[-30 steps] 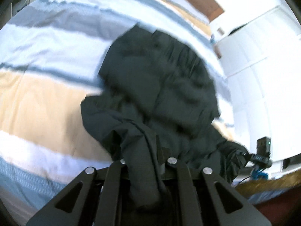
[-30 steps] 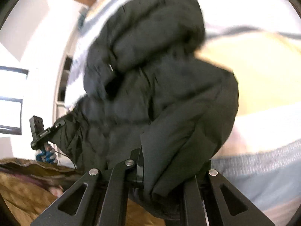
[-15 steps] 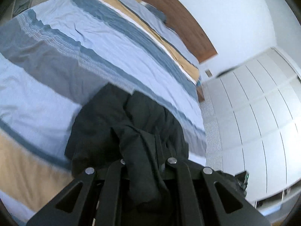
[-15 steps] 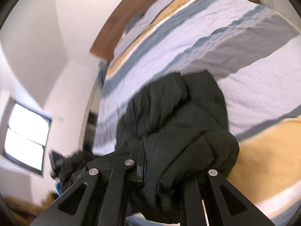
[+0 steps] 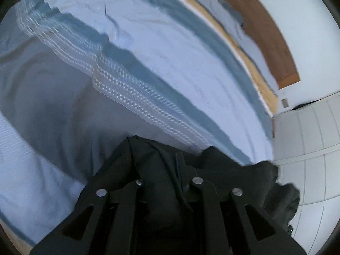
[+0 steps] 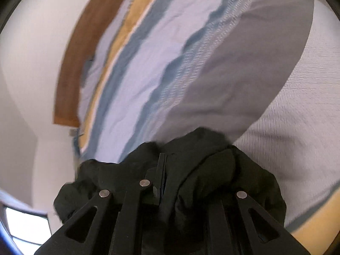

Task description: Fold large clothes

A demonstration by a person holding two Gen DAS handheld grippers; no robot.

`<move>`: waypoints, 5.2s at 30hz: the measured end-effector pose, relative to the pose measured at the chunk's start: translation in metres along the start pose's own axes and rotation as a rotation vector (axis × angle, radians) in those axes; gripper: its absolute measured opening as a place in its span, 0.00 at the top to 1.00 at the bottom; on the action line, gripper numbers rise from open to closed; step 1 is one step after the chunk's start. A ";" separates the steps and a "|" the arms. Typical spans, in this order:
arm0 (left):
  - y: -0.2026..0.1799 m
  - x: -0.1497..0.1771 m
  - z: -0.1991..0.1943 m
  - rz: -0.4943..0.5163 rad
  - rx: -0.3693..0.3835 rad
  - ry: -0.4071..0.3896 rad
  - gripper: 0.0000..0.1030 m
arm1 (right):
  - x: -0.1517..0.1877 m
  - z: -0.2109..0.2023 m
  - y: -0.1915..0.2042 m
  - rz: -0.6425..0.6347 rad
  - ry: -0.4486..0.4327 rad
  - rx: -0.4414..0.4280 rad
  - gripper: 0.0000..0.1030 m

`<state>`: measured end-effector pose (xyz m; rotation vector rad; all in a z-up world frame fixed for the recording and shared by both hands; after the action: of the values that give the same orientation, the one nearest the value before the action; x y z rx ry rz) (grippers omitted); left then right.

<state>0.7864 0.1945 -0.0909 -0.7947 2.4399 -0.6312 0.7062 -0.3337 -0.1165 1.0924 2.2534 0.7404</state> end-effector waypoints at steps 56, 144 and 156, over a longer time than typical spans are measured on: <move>-0.151 0.107 0.043 0.702 -0.158 -0.163 0.46 | 0.108 0.053 0.128 -0.813 -0.133 0.119 0.06; -0.010 0.126 -0.055 0.688 -0.296 -0.283 0.39 | 0.121 -0.034 0.017 -0.928 -0.076 0.293 0.01; 0.009 0.113 -0.069 0.660 -0.326 -0.298 0.39 | 0.096 -0.055 -0.008 -0.858 -0.104 0.382 0.01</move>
<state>0.6628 0.1480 -0.0773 -0.1371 2.3427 0.1282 0.6144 -0.2725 -0.1035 0.2042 2.4927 -0.1005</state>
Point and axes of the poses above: each gripper's, at about its wrist camera, not at the fingertips, and z roughly the way its jaws point, y to its left, x to its underside, the point moved 7 cm from there along z, roughly the way its jaws point, and after that the axes turned 8 degrees about -y, right-handed, at the moved point
